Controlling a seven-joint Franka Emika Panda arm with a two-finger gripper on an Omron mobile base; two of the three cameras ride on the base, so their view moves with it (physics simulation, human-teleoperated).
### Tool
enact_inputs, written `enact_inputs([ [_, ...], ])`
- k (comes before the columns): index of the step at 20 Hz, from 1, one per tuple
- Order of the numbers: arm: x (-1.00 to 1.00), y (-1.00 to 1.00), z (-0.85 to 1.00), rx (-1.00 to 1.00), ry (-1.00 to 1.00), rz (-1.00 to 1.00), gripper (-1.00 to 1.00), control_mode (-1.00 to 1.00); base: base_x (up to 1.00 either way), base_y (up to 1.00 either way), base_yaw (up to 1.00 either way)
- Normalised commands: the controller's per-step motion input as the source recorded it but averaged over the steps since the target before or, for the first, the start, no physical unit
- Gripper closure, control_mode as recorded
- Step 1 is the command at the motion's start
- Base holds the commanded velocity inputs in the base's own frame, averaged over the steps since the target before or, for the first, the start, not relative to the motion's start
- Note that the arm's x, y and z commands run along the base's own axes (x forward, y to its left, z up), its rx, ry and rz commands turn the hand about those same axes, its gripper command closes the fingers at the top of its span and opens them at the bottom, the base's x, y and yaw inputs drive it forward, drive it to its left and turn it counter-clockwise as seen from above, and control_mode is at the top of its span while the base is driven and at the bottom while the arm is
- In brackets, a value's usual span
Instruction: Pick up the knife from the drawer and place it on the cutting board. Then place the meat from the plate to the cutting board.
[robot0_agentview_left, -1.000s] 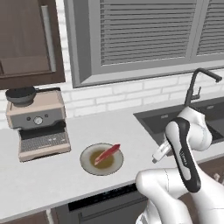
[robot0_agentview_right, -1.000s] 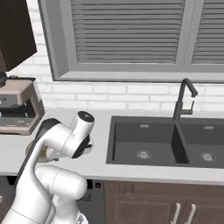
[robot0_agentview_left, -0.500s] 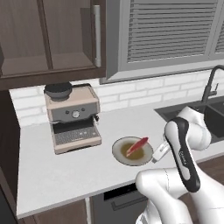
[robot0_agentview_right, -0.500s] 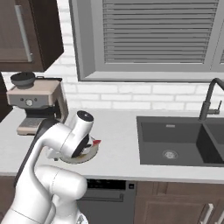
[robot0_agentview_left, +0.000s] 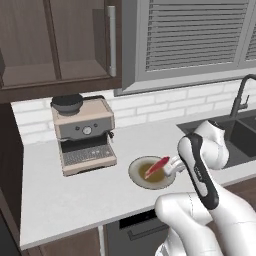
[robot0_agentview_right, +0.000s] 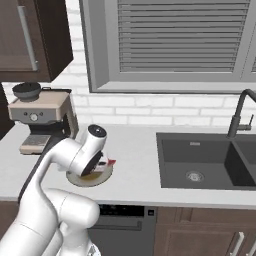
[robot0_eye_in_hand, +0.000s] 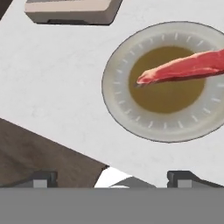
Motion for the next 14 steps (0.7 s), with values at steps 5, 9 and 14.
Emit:
enact_inputs([
  [5, 0.59, 0.11, 0.0, 0.0, 0.12, -0.35, -1.0, -1.0, 0.0, 0.0, 0.0],
  [9, 0.43, 0.22, -0.06, 0.0, 0.17, -0.33, -1.0, -1.0, 0.0, 0.0, 0.0],
  [14, 0.14, 0.14, -0.23, 0.0, 0.14, -0.29, -1.0, -1.0, 0.0, 0.0, 0.0],
])
